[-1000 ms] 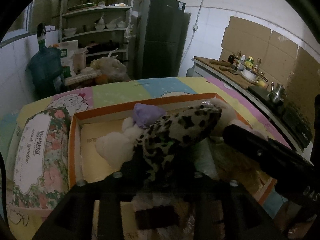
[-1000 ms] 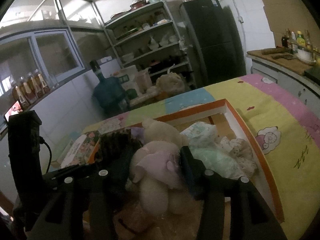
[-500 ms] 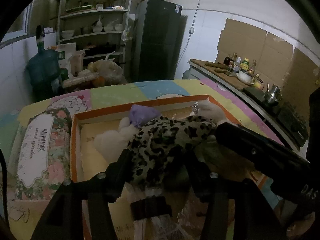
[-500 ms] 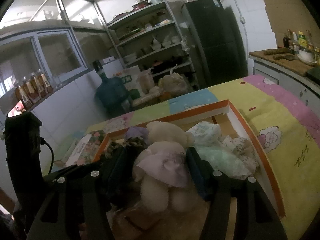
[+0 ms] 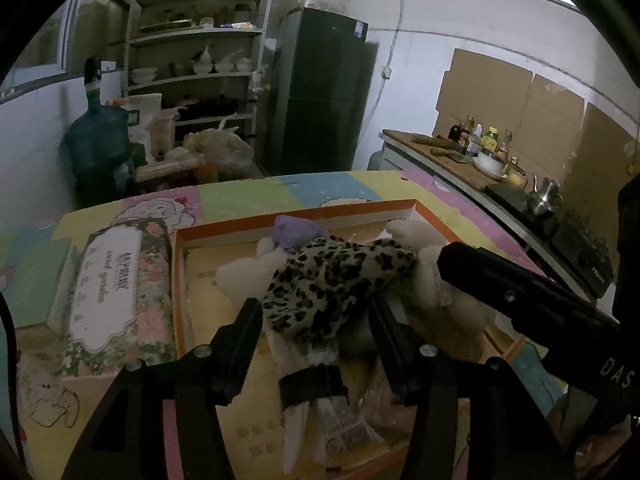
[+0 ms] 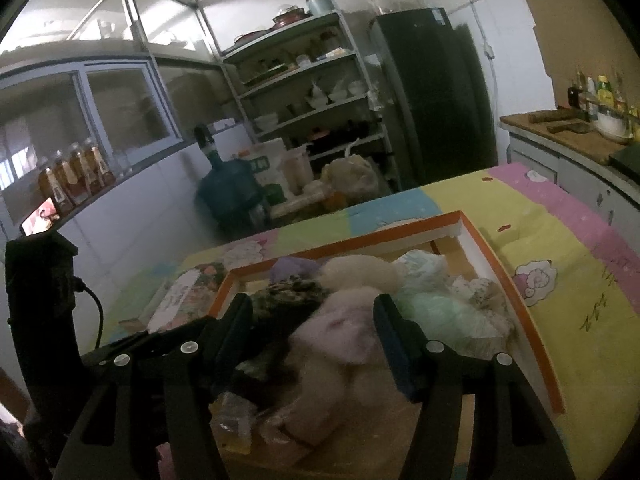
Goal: Organize soft objects
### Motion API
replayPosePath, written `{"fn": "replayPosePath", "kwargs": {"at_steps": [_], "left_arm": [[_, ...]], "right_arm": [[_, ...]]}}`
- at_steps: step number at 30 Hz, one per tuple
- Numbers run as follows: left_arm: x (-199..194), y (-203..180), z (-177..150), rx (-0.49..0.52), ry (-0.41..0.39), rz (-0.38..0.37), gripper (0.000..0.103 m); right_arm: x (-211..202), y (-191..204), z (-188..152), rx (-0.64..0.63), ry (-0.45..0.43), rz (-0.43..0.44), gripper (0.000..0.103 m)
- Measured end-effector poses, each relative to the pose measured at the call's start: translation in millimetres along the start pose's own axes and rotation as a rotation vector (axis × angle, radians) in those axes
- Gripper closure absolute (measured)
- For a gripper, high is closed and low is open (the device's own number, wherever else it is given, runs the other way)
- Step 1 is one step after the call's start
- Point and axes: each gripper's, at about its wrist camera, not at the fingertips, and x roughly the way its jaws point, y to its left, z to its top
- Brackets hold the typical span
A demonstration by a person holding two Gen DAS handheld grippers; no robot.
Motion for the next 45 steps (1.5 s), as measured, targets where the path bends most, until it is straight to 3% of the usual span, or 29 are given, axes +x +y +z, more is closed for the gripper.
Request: {"fn": "replayPosePath", "kwargs": {"at_steps": [18,22,27,31,36,45], "left_arm": [[-59,11,-16,-0.047,-0.099,0.092,0.048],[-78,11,-20,-0.050,-0.142,0.186,0.048],[-100,15,-26,-0.076,-0.168,0.223,0.048],[-122,18,-35,-0.083,-0.221,0.324,0.048],[-144,25,-50,-0.095,-0.242,0.319,0.048],[-185,28,-79,-0.101,-0.276,0.331,0.048]], "right_arm": [[-31,30,-9,-0.049,-0.028,0.002,0.038],[-42,41,-13,-0.080,-0.051,-0.029,0.038],[-56,59,-20,-0.135,-0.097,-0.082,0.038],[-67,73,-26,-0.162,-0.122,-0.100,0.034],[-84,90,-36,-0.184,-0.158,-0.086,0.034],[-101,122,-62,-0.168,-0.125,-0.033,0.027]]}}
